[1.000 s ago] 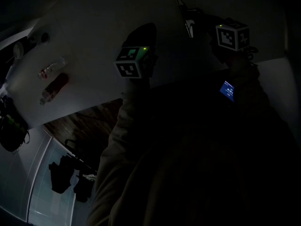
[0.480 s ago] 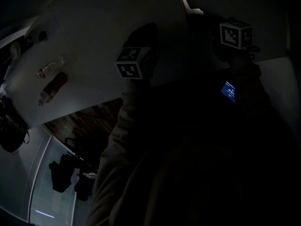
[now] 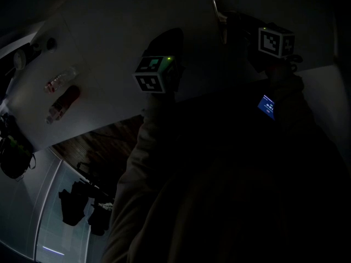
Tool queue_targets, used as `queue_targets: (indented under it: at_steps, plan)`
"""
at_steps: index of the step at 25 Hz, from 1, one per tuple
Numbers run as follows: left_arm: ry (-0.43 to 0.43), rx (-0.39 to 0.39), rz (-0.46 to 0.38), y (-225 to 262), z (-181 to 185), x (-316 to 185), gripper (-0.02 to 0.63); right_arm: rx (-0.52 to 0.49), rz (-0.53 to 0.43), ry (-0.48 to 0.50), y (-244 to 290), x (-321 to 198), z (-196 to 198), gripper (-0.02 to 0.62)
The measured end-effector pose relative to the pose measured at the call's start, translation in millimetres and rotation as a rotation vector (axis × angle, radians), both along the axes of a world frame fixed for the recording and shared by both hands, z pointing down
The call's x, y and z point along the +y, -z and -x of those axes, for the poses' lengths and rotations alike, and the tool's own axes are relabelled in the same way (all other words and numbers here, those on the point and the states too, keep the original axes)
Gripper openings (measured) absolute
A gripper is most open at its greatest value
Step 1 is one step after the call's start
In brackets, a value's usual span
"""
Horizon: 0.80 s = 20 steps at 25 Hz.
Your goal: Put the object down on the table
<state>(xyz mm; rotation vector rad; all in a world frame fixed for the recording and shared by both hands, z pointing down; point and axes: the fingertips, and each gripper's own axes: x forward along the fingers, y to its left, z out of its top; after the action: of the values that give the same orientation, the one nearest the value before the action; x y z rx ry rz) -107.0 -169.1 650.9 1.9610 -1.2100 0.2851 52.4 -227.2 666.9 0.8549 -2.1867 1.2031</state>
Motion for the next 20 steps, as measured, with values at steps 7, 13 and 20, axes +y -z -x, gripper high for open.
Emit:
queue_targets:
  at_steps: [7, 13, 20]
  plan:
    - [-0.002, -0.005, -0.016, 15, -4, -3, 0.005, 0.005, -0.018, -0.095, 17, -14, -31, 0.212]
    - [-0.008, -0.016, -0.041, 26, -1, -6, 0.005, 0.035, -0.033, -0.102, 23, -15, -41, 0.200]
    - [-0.006, -0.037, -0.081, 52, 4, -11, 0.005, 0.000, -0.095, -0.025, 60, -17, -30, 0.020]
